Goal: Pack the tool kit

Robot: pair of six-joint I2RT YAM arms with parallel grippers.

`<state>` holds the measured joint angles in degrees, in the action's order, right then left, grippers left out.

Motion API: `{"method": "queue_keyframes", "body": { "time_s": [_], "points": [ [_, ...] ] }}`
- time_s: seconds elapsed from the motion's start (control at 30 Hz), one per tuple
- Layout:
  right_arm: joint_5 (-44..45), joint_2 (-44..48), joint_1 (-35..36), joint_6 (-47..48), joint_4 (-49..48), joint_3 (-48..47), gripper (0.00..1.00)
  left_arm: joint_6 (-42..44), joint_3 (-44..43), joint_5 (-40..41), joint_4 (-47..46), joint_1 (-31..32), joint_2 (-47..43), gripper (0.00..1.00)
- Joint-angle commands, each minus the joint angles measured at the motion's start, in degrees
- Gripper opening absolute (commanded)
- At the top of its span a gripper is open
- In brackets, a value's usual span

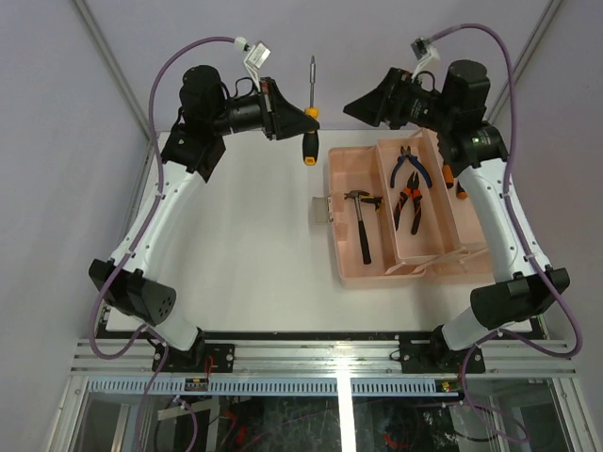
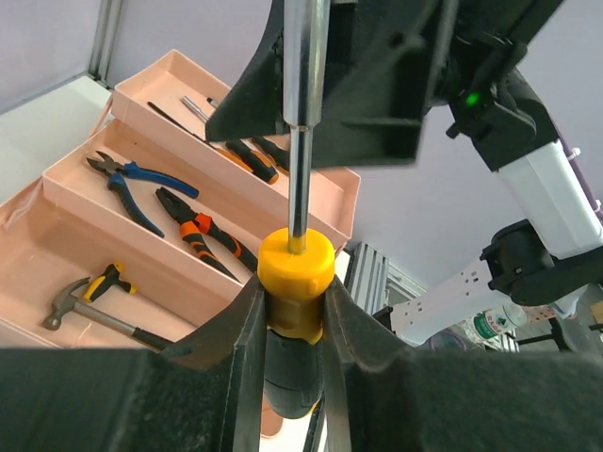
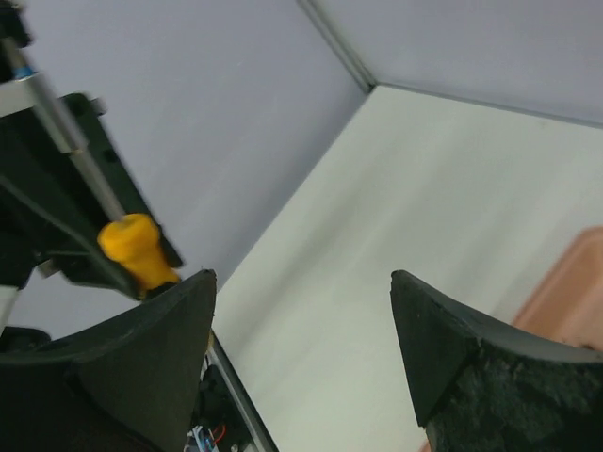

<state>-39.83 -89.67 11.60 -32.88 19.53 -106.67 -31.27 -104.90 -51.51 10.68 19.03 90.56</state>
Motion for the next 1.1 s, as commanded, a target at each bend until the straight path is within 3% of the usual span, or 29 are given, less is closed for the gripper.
{"method": "queue_keyframes", "body": {
  "time_s": [0.0, 0.13, 0.67, 0.77, 0.9, 0.93, 1.0, 1.07],
  "points": [
    [-4.45, 3.23, 5.29, -3.09, -19.09, 4.96, 0.83, -2.30, -3.63, -4.43, -7.52, -0.04, 3.23, 0.00],
    [-4.63, 5.17, 8.75, 0.97, -21.71, 9.16, 0.85, -5.04, -6.07, -4.85, -10.28, 0.00, 6.11, 0.00],
    [-1.92, 3.79, 13.51, 3.26, -23.69, 13.79, 0.75, -14.50, -7.05, -5.29, -20.08, 0.43, 10.19, 0.00],
    [-0.99, 2.84, 14.31, 2.89, -25.77, 12.83, 0.63, -14.32, -5.44, -5.64, -20.46, 1.01, 9.41, 0.00],
    [0.12, 2.51, 14.37, 2.80, -25.67, 12.36, 0.26, -12.85, -4.66, -5.27, -19.32, 1.15, 8.70, 0.02],
    [1.12, 2.75, 14.41, 3.43, -24.58, 11.71, 0.18, -12.18, -4.62, -4.73, -18.60, 1.15, 8.65, 0.12],
    [3.82, 3.74, 14.40, 5.36, -22.13, 10.82, 0.06, -10.69, -4.55, -2.77, -17.20, 0.91, 8.04, 0.42],
    [7.95, 5.01, 14.30, 7.93, -19.47, 10.50, 0.00, -10.94, -3.97, 0.01, -17.06, -0.15, 7.75, 0.74]
  ]
}}
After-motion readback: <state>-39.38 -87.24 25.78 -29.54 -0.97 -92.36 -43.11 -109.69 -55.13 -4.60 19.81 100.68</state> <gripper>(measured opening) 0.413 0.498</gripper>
